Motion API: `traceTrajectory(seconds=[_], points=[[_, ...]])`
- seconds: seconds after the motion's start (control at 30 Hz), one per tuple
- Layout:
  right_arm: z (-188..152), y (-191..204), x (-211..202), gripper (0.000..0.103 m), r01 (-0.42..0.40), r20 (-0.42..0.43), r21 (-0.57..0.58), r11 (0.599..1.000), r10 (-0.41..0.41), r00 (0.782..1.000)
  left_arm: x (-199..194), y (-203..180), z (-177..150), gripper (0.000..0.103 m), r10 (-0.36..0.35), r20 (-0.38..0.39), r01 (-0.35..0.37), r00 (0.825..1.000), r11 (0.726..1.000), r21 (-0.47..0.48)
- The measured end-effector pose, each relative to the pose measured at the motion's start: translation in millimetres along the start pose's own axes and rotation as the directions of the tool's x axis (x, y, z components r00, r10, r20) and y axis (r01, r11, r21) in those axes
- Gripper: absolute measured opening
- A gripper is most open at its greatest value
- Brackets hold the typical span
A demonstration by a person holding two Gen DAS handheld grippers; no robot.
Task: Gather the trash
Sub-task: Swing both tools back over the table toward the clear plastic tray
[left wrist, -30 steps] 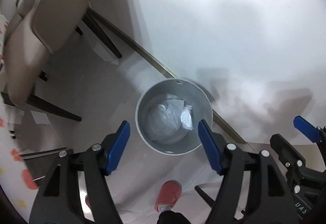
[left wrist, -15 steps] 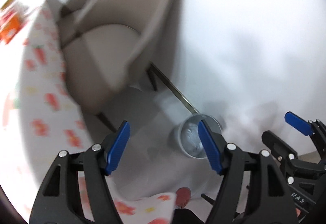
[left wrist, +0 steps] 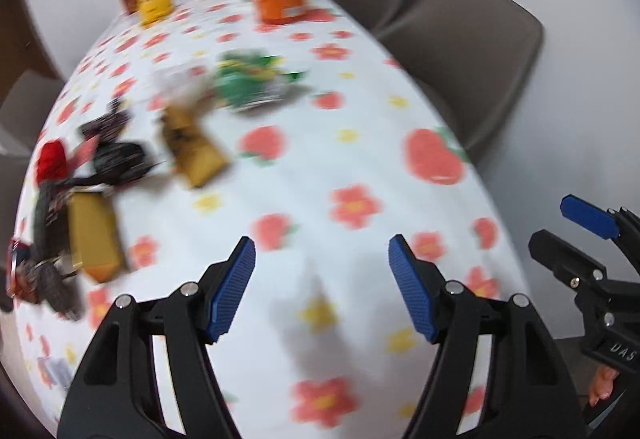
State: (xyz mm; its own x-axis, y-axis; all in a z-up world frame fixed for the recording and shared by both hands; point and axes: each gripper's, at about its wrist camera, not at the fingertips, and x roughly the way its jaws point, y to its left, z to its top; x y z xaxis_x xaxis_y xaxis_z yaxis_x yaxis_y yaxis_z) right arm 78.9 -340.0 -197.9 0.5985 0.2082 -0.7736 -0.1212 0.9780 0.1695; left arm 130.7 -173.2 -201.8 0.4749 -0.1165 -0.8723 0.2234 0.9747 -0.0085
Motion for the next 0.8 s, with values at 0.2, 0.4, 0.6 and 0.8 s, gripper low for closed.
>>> traceTrajectory(seconds=[0.2,0.4,0.6,0.8], points=[[33,106,33,0.066,-0.061,-0.008,-0.115,0.992,0.061,0.998,-30,117,-23,0.069,0.053,-0.002,-0.053,0.999,0.991,-0.125],[51,186,44,0.066,-0.100,-0.010,-0.187,0.977,0.100,0.995,-51,191,-45,0.069,0.075,0.003,-0.073,0.997,0.979,-0.191],[52,248,52,0.066,-0.190,-0.074,-0.325,0.927,0.175,0.982,-76,236,-72,0.069,0.134,0.007,-0.125,0.991,0.943,-0.307],[40,301,61,0.066,-0.327,-0.163,-0.453,0.830,0.284,0.945,-103,276,-124,0.069,0.244,-0.044,-0.234,0.969,0.840,-0.490]])
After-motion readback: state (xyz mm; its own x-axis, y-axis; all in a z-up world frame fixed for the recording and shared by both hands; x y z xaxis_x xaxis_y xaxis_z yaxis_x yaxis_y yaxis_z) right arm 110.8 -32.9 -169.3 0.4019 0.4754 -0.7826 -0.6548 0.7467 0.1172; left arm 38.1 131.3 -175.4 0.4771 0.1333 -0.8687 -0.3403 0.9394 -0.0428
